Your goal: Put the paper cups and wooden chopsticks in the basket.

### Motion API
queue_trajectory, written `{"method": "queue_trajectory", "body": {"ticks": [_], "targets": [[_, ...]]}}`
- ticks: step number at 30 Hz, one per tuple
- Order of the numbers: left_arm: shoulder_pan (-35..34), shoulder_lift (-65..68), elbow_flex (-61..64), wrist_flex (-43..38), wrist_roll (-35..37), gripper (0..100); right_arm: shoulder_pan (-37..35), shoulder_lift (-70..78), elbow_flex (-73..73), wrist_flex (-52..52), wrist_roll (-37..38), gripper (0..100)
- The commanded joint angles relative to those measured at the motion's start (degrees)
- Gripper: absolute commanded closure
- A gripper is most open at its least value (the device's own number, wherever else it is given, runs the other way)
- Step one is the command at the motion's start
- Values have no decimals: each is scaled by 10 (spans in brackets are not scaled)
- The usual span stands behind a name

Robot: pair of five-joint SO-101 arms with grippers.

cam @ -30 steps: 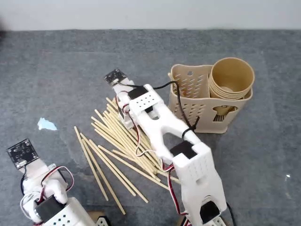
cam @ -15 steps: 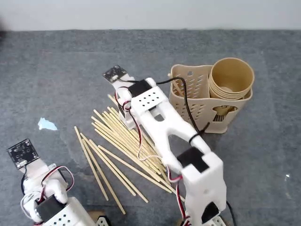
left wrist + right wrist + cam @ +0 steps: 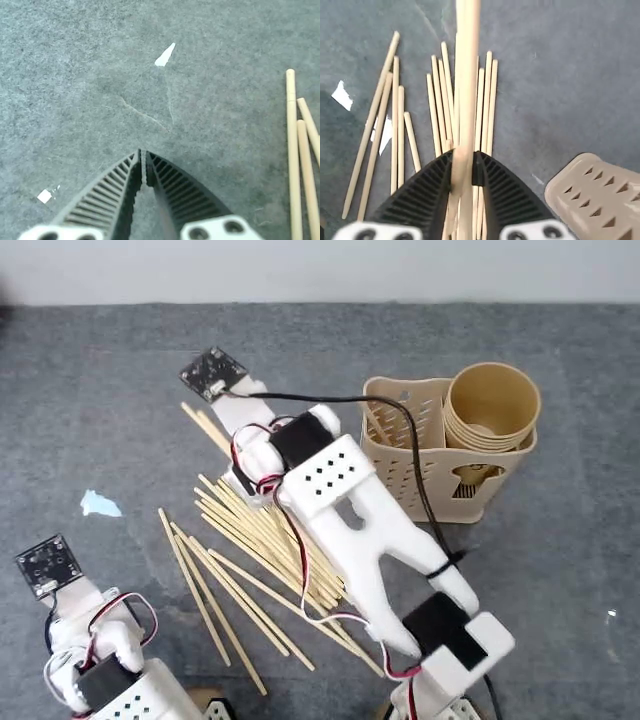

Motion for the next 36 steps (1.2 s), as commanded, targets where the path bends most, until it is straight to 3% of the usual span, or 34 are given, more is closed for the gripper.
{"method": "queue_trajectory", "body": {"ticks": [1,13,25,36], "targets": [[2,-6,-3,-11,-6,987,-2,-55,-55,-4,-2,991],[2,-6,-3,-11,-6,987,-1,-81,-182,-5,-25,991],[2,-6,-3,-11,-6,987,82,-84,-273,-47,-25,991],[2,-6,-3,-11,-6,987,112,-204,-296,123,-25,991]]}}
